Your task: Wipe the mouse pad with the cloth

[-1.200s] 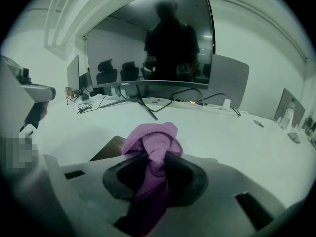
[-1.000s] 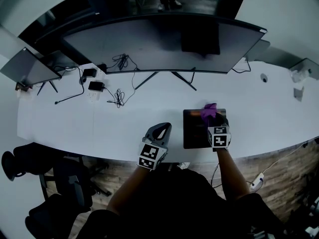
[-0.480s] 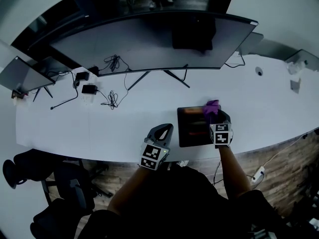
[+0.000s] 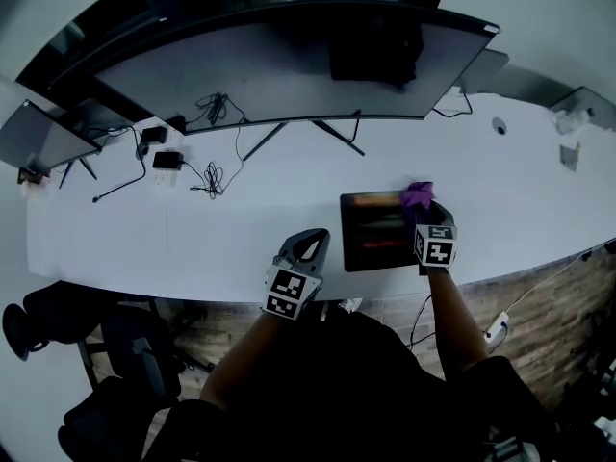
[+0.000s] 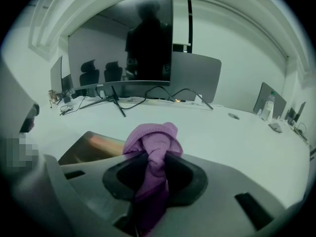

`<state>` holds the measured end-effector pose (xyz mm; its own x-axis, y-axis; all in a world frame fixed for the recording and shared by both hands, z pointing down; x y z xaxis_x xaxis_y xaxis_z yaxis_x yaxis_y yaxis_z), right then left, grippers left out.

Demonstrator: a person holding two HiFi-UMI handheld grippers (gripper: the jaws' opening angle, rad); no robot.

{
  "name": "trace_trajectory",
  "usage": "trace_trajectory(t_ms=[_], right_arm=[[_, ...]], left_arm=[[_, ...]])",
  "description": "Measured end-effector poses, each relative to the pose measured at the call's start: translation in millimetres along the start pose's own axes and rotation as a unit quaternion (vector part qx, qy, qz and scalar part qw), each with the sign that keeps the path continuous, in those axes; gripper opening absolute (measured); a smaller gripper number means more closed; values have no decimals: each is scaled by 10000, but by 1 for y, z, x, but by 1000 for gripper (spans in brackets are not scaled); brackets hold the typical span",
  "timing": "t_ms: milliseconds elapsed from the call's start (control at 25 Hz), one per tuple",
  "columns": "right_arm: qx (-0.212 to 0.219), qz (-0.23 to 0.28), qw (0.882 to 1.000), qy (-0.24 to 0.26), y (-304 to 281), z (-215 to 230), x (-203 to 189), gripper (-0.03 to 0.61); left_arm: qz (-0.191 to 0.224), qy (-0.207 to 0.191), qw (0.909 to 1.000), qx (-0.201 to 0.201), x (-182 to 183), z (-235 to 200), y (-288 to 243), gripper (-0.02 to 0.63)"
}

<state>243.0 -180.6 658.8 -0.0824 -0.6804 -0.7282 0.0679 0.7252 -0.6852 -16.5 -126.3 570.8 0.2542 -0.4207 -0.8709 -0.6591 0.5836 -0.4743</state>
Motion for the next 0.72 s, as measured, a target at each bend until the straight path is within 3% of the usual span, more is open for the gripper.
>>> trace_trajectory(t_ms=[280,720], right_arm=[[-9,168,9997,-166,11,1,6,107],[577,706,9944,-539,49,-42,19,107]], left_arm=[[-96,32,9999,75,-14,-3,12,21],[-33,48,9999,118,-21,-2,22,21]])
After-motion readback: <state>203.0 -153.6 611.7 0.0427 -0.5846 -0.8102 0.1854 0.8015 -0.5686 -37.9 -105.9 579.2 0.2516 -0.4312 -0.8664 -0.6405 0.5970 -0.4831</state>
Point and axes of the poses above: the fingertips, and each gripper's own axes: y backward along the fingers, z to its right, x out of its top, the point moved 1 cm from there along y, backward along the fingers, and after that the axes turned 2 degrees about -y, right-handed, at the moved point
